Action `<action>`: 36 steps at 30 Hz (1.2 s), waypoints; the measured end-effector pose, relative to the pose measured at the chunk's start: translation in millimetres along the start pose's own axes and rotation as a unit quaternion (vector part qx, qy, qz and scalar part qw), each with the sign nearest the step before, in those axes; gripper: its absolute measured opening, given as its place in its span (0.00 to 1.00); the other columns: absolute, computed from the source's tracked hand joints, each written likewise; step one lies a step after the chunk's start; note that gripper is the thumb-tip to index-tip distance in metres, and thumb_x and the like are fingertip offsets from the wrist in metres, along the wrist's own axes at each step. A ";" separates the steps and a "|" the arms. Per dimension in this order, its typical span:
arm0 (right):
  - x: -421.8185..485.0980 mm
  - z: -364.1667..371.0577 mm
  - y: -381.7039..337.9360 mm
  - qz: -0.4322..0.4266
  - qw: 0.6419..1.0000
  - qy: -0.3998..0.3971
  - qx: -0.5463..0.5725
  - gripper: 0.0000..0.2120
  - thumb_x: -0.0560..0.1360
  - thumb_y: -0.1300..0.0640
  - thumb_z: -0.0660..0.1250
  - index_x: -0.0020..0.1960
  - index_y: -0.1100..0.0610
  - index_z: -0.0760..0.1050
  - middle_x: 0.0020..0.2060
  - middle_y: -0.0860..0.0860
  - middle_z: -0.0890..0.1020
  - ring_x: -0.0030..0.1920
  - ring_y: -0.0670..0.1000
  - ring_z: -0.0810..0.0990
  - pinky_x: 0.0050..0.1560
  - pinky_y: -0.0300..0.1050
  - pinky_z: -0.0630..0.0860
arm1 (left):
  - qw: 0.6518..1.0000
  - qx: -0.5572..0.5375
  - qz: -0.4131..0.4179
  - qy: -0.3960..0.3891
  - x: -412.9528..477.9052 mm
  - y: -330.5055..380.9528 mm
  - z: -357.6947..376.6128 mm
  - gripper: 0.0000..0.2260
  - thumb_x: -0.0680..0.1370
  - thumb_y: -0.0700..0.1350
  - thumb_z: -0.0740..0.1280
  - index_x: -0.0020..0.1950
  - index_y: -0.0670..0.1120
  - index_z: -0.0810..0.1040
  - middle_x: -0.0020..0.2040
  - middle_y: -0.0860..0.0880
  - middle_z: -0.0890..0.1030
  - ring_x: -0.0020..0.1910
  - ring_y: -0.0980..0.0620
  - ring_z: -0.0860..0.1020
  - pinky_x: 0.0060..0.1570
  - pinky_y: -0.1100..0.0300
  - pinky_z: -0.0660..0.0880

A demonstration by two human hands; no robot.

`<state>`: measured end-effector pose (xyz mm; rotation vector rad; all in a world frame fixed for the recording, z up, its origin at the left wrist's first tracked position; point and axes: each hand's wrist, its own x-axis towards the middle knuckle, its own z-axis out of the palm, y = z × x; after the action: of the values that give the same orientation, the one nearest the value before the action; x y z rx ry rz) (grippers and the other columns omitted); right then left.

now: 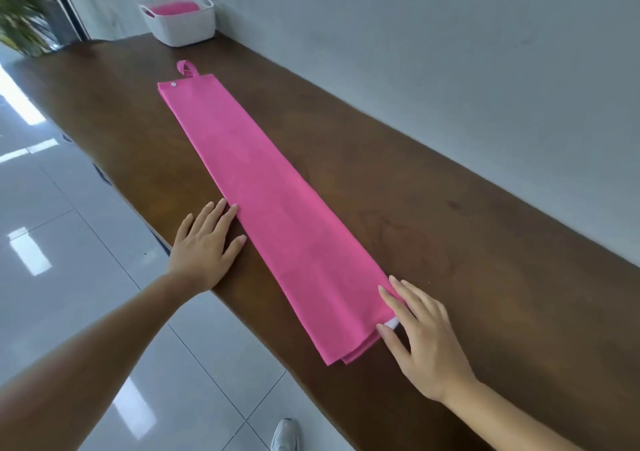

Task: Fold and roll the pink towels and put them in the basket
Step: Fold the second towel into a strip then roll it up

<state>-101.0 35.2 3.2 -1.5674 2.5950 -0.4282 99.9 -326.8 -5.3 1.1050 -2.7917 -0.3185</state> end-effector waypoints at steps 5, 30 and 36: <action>0.2 1.6 2.7 0.002 1.000 0.004 0.008 0.28 0.82 0.33 0.49 0.79 0.42 0.61 0.79 0.42 0.61 0.79 0.45 0.56 0.77 0.55 0.61 | 0.998 -0.030 -0.051 -0.012 -21.3 28.3 1.9 0.32 0.83 0.64 0.52 0.83 0.52 0.53 0.84 0.50 0.52 0.82 0.50 0.46 0.80 0.46 0.44; -1.9 3.5 15.1 0.020 0.974 0.147 0.172 0.18 0.70 0.47 0.78 0.47 0.55 0.73 0.58 0.55 0.81 0.66 0.57 0.75 0.66 0.54 0.67 | 0.971 -0.206 -0.067 0.097 -187.9 229.2 28.3 0.16 0.78 0.51 0.73 0.64 0.50 0.80 0.60 0.56 0.76 0.65 0.54 0.69 0.65 0.62 0.67; 1.2 2.3 19.2 0.014 0.977 0.133 0.163 0.16 0.69 0.44 0.78 0.44 0.53 0.75 0.62 0.54 0.81 0.68 0.56 0.73 0.66 0.58 0.68 | 0.977 -0.159 -0.104 0.095 -180.9 242.6 25.9 0.14 0.78 0.50 0.73 0.63 0.51 0.80 0.59 0.55 0.77 0.61 0.53 0.70 0.61 0.61 0.70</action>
<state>-117.5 42.1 -4.2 -1.4438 2.5494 -1.0685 65.8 -26.2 21.0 1.2698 -2.3581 -0.6201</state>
